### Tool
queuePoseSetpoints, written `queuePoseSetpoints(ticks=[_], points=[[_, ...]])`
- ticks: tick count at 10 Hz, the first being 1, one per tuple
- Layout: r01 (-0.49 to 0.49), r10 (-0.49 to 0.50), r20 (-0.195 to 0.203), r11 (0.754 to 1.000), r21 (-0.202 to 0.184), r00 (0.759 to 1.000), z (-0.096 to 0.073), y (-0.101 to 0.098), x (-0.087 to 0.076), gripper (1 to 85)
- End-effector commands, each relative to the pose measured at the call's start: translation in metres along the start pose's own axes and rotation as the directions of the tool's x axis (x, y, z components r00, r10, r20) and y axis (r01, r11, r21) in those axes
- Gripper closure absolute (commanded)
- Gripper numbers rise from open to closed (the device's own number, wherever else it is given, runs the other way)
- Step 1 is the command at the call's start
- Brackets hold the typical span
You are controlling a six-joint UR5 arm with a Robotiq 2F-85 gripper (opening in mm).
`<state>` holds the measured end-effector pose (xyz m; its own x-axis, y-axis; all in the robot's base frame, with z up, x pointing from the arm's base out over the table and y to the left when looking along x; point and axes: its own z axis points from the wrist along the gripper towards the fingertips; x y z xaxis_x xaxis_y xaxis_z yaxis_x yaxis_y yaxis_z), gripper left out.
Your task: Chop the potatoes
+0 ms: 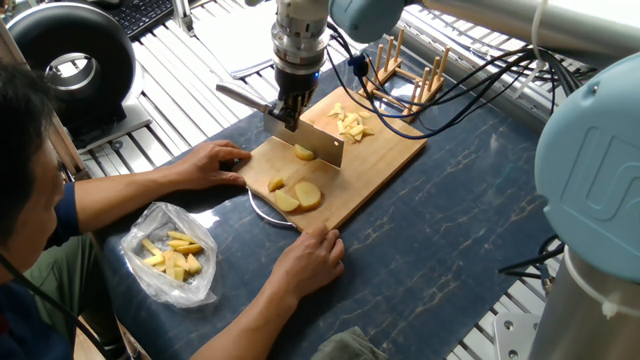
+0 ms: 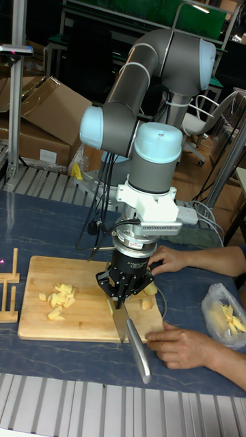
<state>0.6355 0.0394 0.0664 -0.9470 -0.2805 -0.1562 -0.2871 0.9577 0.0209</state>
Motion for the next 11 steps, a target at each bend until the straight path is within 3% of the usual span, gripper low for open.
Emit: queuePoseSetpoints(ticks=[1, 5, 8, 11], points=[[-0.003, 0.003, -0.017, 1.0, -0.006, 1.0, -0.012, -0.001, 0.0, 84.7], [-0.011, 0.011, -0.037, 1.0, -0.003, 0.999, -0.021, 0.003, 0.0, 84.7], [-0.057, 0.056, -0.061, 0.998, -0.011, 0.997, -0.036, 0.022, 0.002, 84.7], [-0.033, 0.032, -0.048, 0.999, -0.004, 0.998, -0.028, 0.015, 0.001, 84.7]])
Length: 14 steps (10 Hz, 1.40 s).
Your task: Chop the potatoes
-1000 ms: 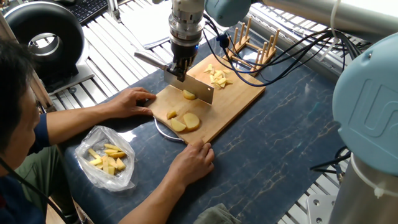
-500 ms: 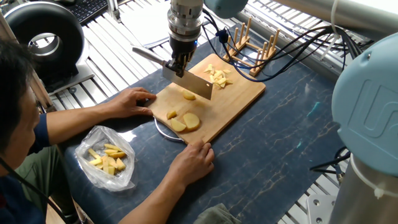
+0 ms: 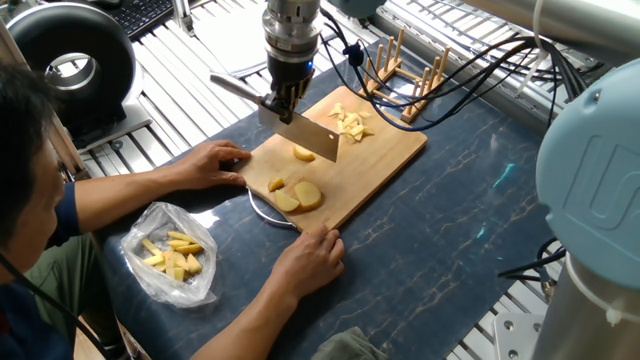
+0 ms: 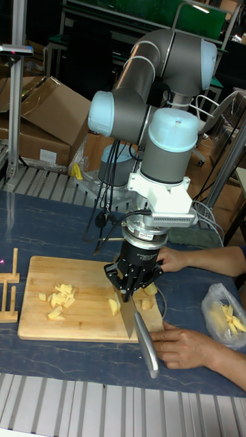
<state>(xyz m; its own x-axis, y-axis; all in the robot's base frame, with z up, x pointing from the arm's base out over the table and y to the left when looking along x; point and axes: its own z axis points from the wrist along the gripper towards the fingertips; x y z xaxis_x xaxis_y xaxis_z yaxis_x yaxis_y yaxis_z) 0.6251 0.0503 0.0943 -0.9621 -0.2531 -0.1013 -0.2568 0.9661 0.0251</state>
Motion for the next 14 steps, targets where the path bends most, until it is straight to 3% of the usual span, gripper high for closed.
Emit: queuePoseSetpoints(ticks=[1, 14], points=[[0.013, -0.013, 0.01, 1.0, -0.004, 1.0, 0.001, -0.002, -0.001, 84.7], [0.038, -0.038, 0.034, 0.999, 0.002, 0.999, 0.011, -0.006, 0.0, 84.7]])
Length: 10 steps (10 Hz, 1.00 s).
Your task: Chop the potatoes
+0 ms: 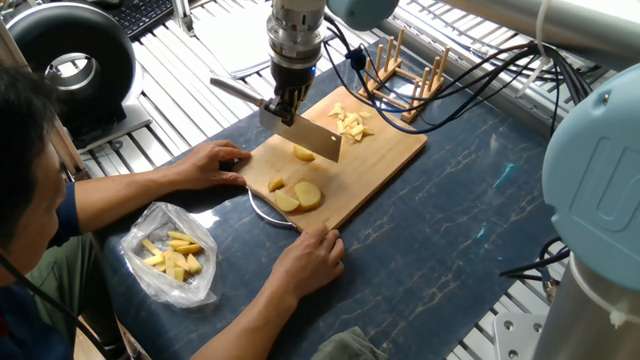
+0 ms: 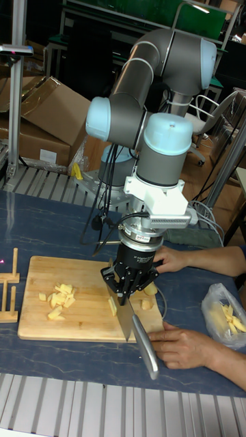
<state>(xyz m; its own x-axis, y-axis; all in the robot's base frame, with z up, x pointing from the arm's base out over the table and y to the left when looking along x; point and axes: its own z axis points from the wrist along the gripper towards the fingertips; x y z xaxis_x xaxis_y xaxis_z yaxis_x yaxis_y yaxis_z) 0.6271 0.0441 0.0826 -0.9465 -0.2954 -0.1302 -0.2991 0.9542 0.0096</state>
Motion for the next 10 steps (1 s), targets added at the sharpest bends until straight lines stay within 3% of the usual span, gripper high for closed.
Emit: queuePoseSetpoints(ticks=[1, 6, 8, 10], points=[[-0.008, 0.008, 0.009, 1.0, -0.011, 1.0, 0.002, 0.002, 0.0, 84.7], [-0.014, 0.014, 0.022, 1.0, -0.015, 1.0, 0.008, 0.003, 0.0, 84.7], [-0.016, 0.017, 0.044, 1.0, -0.018, 0.999, 0.018, 0.004, -0.003, 84.7], [-0.018, 0.018, 0.072, 1.0, 0.003, 0.997, 0.032, 0.004, -0.007, 84.7]])
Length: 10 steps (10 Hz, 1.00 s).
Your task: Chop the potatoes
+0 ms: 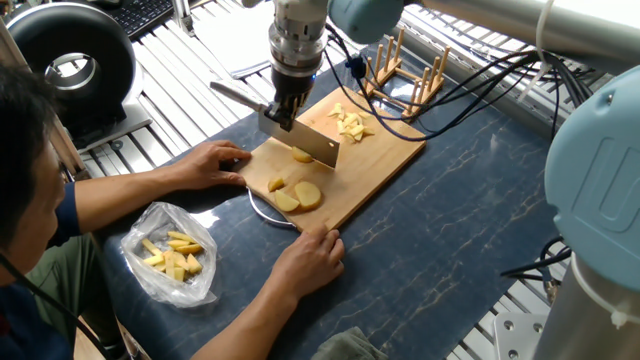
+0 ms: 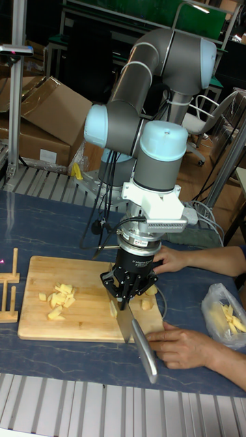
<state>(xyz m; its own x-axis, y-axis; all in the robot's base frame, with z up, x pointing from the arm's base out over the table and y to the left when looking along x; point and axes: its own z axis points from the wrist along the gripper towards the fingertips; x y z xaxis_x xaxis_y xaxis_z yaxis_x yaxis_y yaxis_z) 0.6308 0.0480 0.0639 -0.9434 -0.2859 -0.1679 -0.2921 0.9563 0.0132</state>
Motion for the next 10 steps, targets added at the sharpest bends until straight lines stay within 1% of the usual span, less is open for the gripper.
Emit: queuePoseSetpoints(ticks=[1, 2, 3, 4, 5, 6, 7, 8, 9, 10], points=[[-0.004, 0.004, 0.024, 1.0, 0.012, 1.0, 0.009, 0.0, -0.003, 84.7], [0.003, -0.003, 0.008, 1.0, 0.017, 1.0, 0.001, -0.002, 0.0, 84.7], [0.022, -0.022, -0.015, 1.0, 0.023, 1.0, -0.012, -0.007, 0.003, 84.7], [0.037, -0.037, -0.047, 0.999, 0.007, 0.998, -0.034, -0.008, 0.007, 84.7], [0.042, -0.042, -0.071, 0.999, 0.003, 0.997, -0.051, -0.007, 0.007, 84.7], [0.033, -0.033, -0.068, 0.999, -0.004, 0.997, -0.056, -0.002, 0.003, 84.7], [0.025, -0.026, -0.062, 1.0, -0.017, 0.998, -0.056, 0.005, 0.0, 84.7], [0.027, -0.027, -0.057, 1.0, -0.016, 0.998, -0.051, 0.007, -0.002, 84.7], [0.027, -0.028, -0.049, 0.999, -0.022, 0.998, -0.044, 0.011, -0.004, 84.7], [0.032, -0.033, -0.049, 0.999, -0.021, 0.998, -0.039, 0.012, -0.003, 84.7]])
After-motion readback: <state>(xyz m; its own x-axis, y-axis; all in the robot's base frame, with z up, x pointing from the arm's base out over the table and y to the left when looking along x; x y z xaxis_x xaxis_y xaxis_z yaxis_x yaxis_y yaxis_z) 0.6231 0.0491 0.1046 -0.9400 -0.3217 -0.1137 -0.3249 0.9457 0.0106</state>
